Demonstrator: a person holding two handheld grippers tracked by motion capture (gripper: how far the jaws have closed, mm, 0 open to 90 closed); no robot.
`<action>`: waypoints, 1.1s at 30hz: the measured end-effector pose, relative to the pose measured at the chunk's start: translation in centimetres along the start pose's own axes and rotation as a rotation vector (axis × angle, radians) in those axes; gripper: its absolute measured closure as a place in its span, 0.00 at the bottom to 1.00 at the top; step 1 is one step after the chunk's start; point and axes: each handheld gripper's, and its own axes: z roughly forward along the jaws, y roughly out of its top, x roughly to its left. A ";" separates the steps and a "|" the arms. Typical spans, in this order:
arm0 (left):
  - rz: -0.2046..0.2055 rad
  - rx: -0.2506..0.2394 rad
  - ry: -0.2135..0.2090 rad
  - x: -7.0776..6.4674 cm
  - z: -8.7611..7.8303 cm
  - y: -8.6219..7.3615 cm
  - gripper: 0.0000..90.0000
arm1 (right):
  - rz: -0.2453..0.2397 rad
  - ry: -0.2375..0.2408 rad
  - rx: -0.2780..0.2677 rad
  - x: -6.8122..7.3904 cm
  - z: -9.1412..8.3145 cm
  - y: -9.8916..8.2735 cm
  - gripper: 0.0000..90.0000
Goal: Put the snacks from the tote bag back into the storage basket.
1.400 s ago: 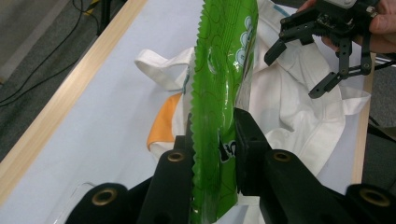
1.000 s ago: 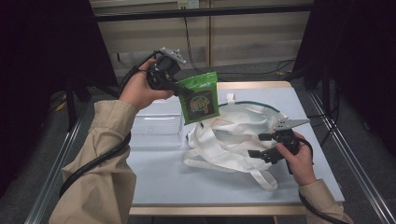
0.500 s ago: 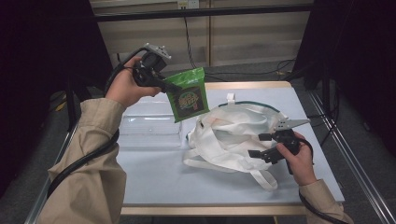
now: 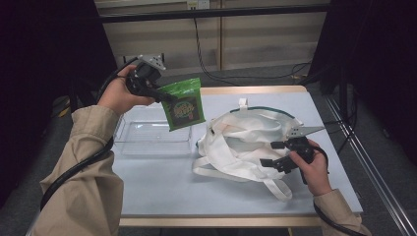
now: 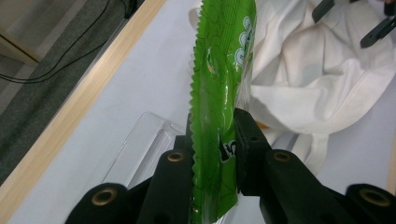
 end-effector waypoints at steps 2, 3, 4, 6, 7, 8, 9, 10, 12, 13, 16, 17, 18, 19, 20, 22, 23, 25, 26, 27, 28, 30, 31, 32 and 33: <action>0.000 0.001 0.005 0.2 0.1 -0.4 0.88 | 0.002 -0.003 0.001 -0.1 0.0 -0.1 0.07; 0.009 0.002 0.003 0.3 0.2 -0.6 0.88 | 0.004 -0.002 0.000 -0.1 0.0 -0.1 0.07; 0.016 0.005 0.002 0.4 0.2 -0.8 0.88 | 0.006 -0.002 0.000 -0.1 0.0 -0.1 0.07; 0.020 0.013 0.005 0.5 0.3 -1.3 0.88 | 0.004 -0.001 -0.002 -0.1 0.0 -0.1 0.07; 0.023 0.010 0.007 0.7 0.4 -1.5 0.88 | 0.006 -0.001 -0.001 -0.1 -0.1 -0.1 0.07; 0.020 0.015 0.008 0.8 0.4 -1.7 0.88 | 0.006 -0.002 -0.001 -0.1 -0.1 0.0 0.07; 0.022 0.020 0.007 0.9 0.4 -1.9 0.88 | 0.005 -0.002 -0.002 0.0 -0.1 0.0 0.07; 0.025 0.022 0.007 1.0 0.5 -2.2 0.88 | 0.007 0.000 -0.003 0.0 0.0 0.0 0.07; 0.027 0.032 0.005 1.2 0.6 -2.5 0.88 | 0.003 0.001 -0.001 0.0 0.0 0.0 0.07; 0.029 0.027 0.004 1.2 0.7 -2.7 0.88 | 0.002 0.002 0.000 0.0 0.0 0.0 0.07; 0.032 0.028 0.000 1.6 0.7 -3.1 0.88 | 0.001 0.003 0.000 0.0 0.1 -0.1 0.07; 0.027 0.024 0.003 1.7 0.7 -3.3 0.88 | 0.003 0.002 0.000 0.0 0.1 -0.1 0.07; 0.023 0.023 0.005 1.7 0.6 -3.4 0.88 | 0.003 0.002 0.000 0.0 0.1 -0.1 0.07; 0.028 0.028 0.005 1.9 0.6 -3.5 0.88 | 0.003 0.003 0.001 0.0 0.1 -0.1 0.07; 0.026 0.033 0.007 1.9 0.6 -3.6 0.88 | 0.000 0.002 0.002 0.0 0.1 -0.1 0.07; 0.032 0.038 0.005 1.9 0.6 -3.9 0.88 | 0.000 0.003 0.002 0.0 0.1 -0.1 0.07; 0.029 0.036 0.004 1.9 0.6 -4.0 0.88 | 0.000 0.003 0.002 0.0 0.1 -0.1 0.07; 0.027 0.035 0.010 2.0 0.5 -4.2 0.88 | -0.003 0.004 0.003 0.0 0.2 -0.1 0.07; 0.027 0.036 0.008 2.0 0.5 -4.3 0.88 | -0.002 0.005 0.004 0.1 0.2 -0.1 0.07; 0.026 0.041 0.007 2.1 0.5 -4.5 0.88 | -0.001 0.007 0.006 0.1 0.3 -0.1 0.07; 0.024 0.046 0.008 2.0 0.5 -4.6 0.88 | -0.001 0.007 0.008 0.1 0.3 -0.1 0.07; 0.022 0.046 0.006 2.1 0.5 -4.8 0.88 | 0.002 0.006 0.008 0.1 0.3 -0.1 0.07; 0.020 0.045 0.002 2.1 0.5 -4.9 0.88 | 0.000 0.004 0.007 0.1 0.4 -0.2 0.07; 0.021 0.042 0.007 2.1 0.6 -5.0 0.88 | -0.001 0.003 0.008 0.1 0.4 -0.2 0.07; 0.027 0.047 -0.002 2.2 0.7 -5.1 0.88 | 0.001 0.004 0.006 0.1 0.4 -0.2 0.07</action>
